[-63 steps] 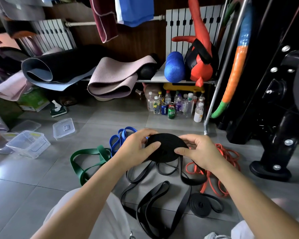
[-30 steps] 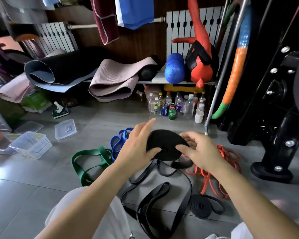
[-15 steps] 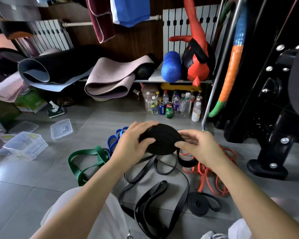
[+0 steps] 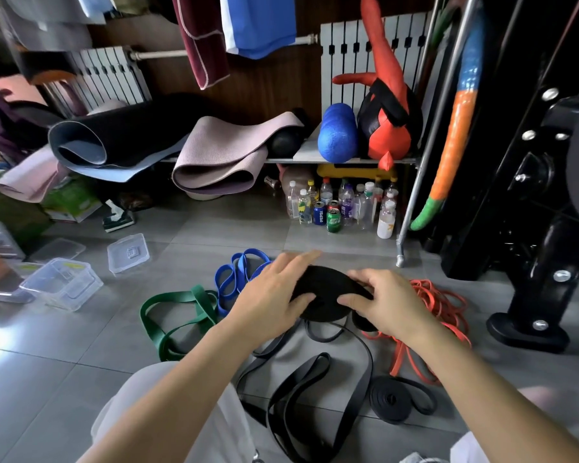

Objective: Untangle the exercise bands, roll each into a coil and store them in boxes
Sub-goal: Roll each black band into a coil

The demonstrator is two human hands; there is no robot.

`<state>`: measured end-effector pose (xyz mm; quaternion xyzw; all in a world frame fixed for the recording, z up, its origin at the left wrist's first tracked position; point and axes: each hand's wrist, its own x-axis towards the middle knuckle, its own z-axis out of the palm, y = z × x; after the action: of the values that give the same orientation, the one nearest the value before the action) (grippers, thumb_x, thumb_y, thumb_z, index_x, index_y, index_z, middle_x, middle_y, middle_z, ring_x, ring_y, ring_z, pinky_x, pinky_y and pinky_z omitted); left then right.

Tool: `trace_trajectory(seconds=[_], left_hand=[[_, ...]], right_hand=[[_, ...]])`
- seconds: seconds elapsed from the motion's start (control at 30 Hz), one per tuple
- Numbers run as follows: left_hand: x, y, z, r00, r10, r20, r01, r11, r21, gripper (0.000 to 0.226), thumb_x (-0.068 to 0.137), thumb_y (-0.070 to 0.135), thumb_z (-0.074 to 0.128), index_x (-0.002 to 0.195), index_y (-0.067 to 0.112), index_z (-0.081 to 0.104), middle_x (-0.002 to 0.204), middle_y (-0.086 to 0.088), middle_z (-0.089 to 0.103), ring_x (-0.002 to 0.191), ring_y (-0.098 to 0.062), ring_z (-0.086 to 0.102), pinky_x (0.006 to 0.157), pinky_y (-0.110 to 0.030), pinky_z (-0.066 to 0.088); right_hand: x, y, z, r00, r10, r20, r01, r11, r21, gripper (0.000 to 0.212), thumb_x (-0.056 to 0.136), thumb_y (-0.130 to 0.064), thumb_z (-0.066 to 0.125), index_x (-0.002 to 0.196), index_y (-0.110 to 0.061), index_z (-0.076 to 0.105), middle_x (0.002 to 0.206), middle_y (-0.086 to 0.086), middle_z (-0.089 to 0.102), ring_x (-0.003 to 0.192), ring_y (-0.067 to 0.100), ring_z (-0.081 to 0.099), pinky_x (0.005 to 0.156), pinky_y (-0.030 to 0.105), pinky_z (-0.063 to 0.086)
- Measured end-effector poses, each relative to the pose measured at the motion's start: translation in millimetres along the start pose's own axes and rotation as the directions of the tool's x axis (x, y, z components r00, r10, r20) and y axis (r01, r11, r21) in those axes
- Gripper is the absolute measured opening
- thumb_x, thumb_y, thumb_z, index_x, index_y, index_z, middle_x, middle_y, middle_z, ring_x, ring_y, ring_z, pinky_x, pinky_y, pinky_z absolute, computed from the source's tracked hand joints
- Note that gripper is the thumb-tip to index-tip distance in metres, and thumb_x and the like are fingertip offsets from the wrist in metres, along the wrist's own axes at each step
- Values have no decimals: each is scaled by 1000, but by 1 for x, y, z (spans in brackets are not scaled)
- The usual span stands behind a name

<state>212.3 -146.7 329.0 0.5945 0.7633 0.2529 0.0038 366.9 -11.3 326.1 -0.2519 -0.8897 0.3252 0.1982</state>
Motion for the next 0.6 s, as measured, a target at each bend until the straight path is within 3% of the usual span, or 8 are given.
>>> trace_trajectory(seconds=[0.1, 0.23, 0.33, 0.47, 0.53, 0.6], left_hand=[[1, 2, 1, 1000, 15, 8, -15, 1000, -13, 46, 90, 22, 55, 132, 35, 42, 113, 9, 53, 95, -13, 54, 74, -23, 41], [5, -1, -4, 996, -78, -45, 67, 977, -204, 45, 85, 17, 60, 121, 41, 49, 104, 18, 54, 92, -1, 51, 78, -7, 35], [7, -2, -9, 983, -176, -46, 140, 896, -422, 48, 84, 13, 62, 111, 51, 51, 103, 20, 61, 98, -2, 57, 85, -17, 45], [8, 2, -11, 968, -251, -17, 179, 734, -655, 57, 84, 5, 63, 100, 59, 56, 100, 19, 64, 103, -18, 62, 80, -43, 56], [9, 3, -11, 956, -293, -5, 197, 657, -728, 59, 84, 1, 63, 96, 59, 59, 100, 17, 66, 101, -23, 64, 71, -45, 58], [10, 4, -12, 950, -311, -6, 201, 628, -751, 59, 84, -1, 63, 94, 57, 60, 101, 16, 67, 96, -22, 67, 65, -42, 59]], right_hand=[[0, 1, 0, 1000, -24, -7, 24, 1000, -2, 24, 79, -28, 73, 103, -26, 69, 88, -12, 69, 87, 11, 64, 72, 25, 45], [0, 6, -5, 998, 21, -54, -8, 971, 238, 34, 77, -24, 75, 109, -27, 66, 102, -13, 69, 99, 3, 63, 89, 23, 48], [1, 10, -8, 995, 68, -68, -35, 916, 400, 31, 76, -18, 76, 101, -33, 64, 99, -14, 70, 98, 1, 64, 90, 20, 49], [4, 10, -11, 986, 149, -75, -77, 804, 589, 27, 70, -15, 79, 89, -27, 63, 92, -2, 73, 89, 17, 68, 86, 36, 52], [3, 7, -11, 984, 131, -118, -37, 806, 591, 23, 66, -29, 78, 84, -29, 65, 85, -8, 73, 83, 9, 68, 81, 27, 52], [-1, 3, -10, 972, 84, -219, 29, 883, 469, 27, 66, -42, 71, 90, -29, 70, 86, -15, 72, 85, 1, 66, 79, 16, 49]])
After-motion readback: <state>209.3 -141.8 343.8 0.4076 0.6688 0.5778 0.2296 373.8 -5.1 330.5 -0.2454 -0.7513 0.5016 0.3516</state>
